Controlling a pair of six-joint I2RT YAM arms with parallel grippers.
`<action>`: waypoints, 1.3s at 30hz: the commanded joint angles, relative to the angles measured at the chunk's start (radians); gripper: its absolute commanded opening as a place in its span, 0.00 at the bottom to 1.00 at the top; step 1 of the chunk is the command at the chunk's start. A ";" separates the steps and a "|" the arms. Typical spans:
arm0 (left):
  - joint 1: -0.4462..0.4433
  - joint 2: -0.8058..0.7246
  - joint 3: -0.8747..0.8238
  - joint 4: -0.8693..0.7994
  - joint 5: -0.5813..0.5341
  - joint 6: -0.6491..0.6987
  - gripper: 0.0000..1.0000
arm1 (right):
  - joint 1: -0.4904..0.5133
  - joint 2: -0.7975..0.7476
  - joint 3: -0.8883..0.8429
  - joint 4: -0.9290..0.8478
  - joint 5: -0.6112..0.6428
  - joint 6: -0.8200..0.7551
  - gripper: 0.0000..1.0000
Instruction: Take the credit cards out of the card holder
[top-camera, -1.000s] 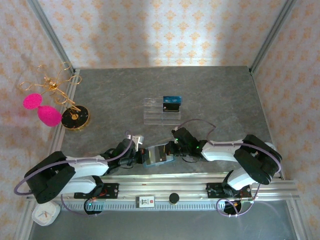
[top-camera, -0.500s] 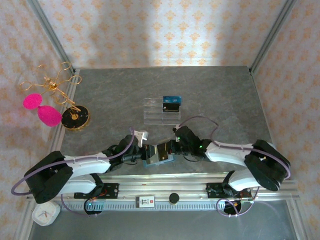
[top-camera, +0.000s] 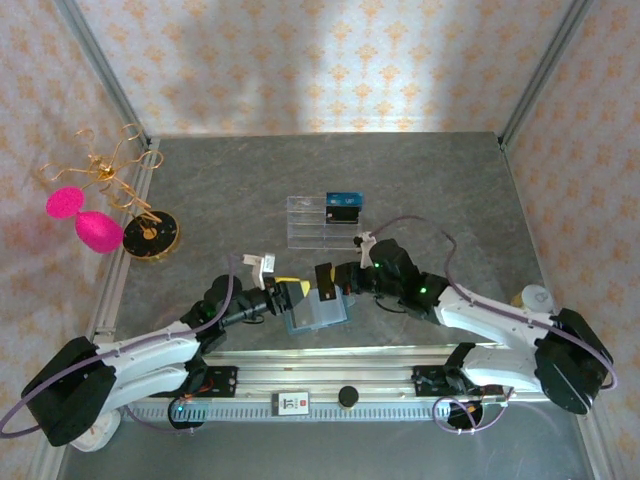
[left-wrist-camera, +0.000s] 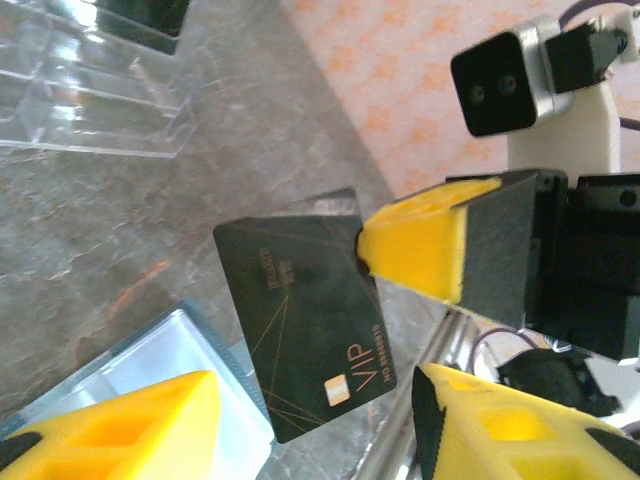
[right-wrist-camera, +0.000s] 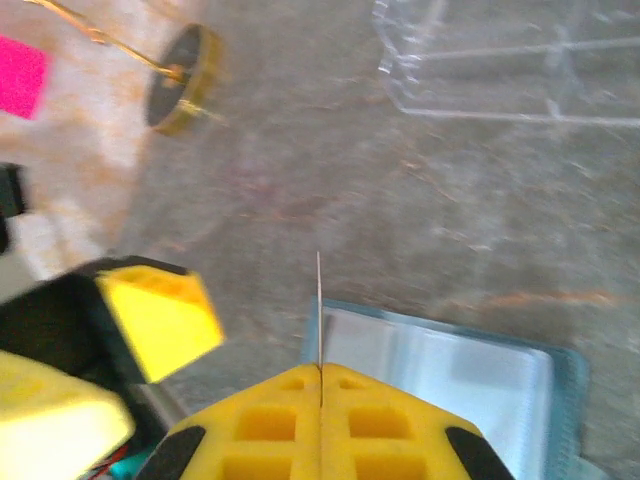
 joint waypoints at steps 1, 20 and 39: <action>0.012 -0.019 -0.031 0.234 0.085 -0.040 0.53 | -0.002 -0.043 0.036 0.113 -0.082 -0.024 0.00; 0.041 -0.019 -0.053 0.469 0.159 -0.148 0.28 | -0.002 -0.067 0.002 0.384 -0.150 0.065 0.00; 0.043 -0.066 0.106 0.046 0.133 0.045 0.00 | -0.022 -0.138 0.031 0.006 0.108 -0.050 0.20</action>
